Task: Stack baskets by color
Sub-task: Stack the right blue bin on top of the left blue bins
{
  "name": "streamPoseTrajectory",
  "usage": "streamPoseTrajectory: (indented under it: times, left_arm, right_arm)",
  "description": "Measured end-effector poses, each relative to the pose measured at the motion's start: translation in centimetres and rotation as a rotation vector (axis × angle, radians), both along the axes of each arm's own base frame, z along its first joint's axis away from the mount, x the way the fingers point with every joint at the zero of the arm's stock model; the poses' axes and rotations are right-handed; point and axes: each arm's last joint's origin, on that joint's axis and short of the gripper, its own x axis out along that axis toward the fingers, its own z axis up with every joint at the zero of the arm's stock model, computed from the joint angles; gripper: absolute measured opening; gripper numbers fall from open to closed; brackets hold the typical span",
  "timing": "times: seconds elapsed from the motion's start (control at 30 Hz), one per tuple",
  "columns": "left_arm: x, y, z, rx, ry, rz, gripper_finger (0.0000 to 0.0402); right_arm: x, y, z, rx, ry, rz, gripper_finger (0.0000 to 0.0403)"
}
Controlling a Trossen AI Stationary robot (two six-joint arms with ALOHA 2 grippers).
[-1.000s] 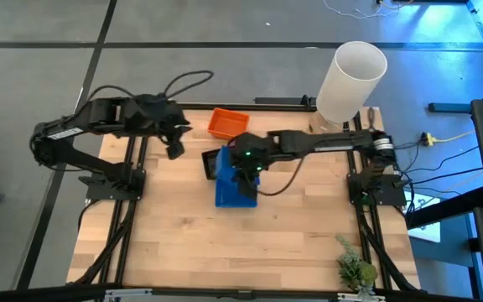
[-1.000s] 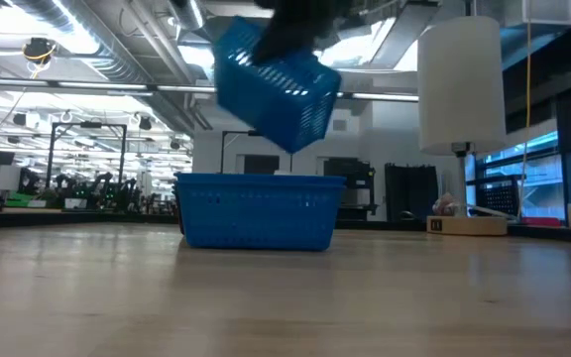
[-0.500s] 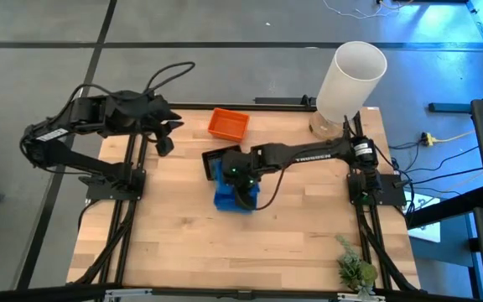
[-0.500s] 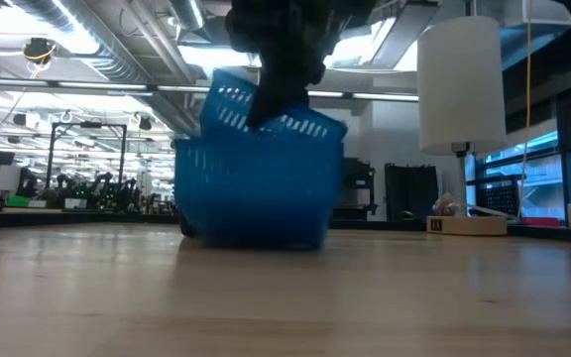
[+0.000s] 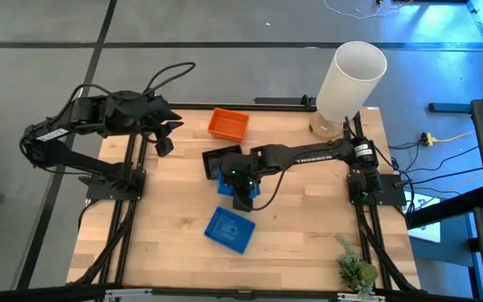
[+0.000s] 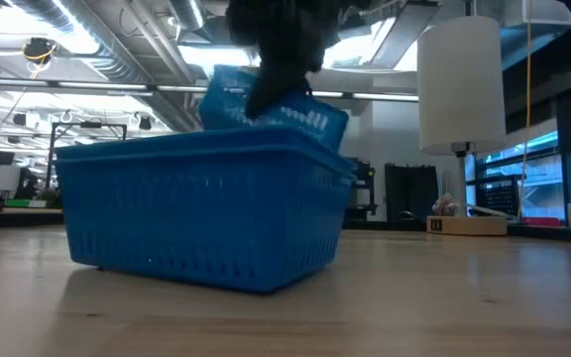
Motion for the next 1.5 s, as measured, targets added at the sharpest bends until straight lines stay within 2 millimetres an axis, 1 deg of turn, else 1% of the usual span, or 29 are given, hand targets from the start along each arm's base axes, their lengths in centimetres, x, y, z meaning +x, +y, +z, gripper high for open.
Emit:
streamPoseTrajectory:
  times: [0.13,0.2,0.33,0.5,0.7,0.77,0.93,1.1,1.23,1.33,1.5]
  left_arm:
    - [0.0,0.0,0.0,0.021,0.013,-0.015,0.0068]
    - [0.0,0.0,0.0,0.032,0.02,-0.022,0.007]
    - [0.0,0.0,-0.1,0.042,0.036,-0.031,0.0069]
    - [-0.2,0.0,-0.3,0.038,0.072,-0.032,0.0067]
    - [-0.3,0.0,-0.4,0.03,0.075,-0.026,0.0068]
    - [-0.3,0.0,-0.4,0.024,0.071,-0.022,0.0067]
    - [-0.3,0.0,-0.4,0.033,0.081,-0.029,0.0069]
    - [-0.4,0.0,-0.5,0.074,0.12,-0.062,0.0066]
    - [-0.4,0.0,-0.6,0.097,0.142,-0.081,0.0065]
    - [-0.4,0.0,-0.6,0.107,0.148,-0.089,0.0065]
    - [-0.4,0.0,-0.6,0.107,0.149,-0.089,0.0065]
  right_arm:
    - [0.1,0.5,1.9,0.066,0.012,-0.098,0.0]
    - [0.1,0.9,2.5,0.11,0.02,-0.166,0.0]
    - [-0.2,2.4,2.5,0.171,0.076,-0.275,0.0]
    - [-0.4,4.4,2.5,0.198,0.093,-0.303,0.0]
    - [-0.6,5.3,2.5,0.199,0.097,-0.302,0.0]
    - [-0.5,5.7,2.6,0.204,0.08,-0.296,0.0]
    - [-0.2,7.4,3.1,0.221,0.003,-0.265,0.0]
    - [0.2,8.0,3.5,0.239,-0.066,-0.35,0.0]
    - [0.3,9.3,3.9,0.24,-0.137,-0.382,0.0]
    - [0.4,10.2,3.3,0.212,-0.143,-0.372,0.0]
    - [1.2,11.2,0.3,0.164,-0.093,-0.366,0.0]
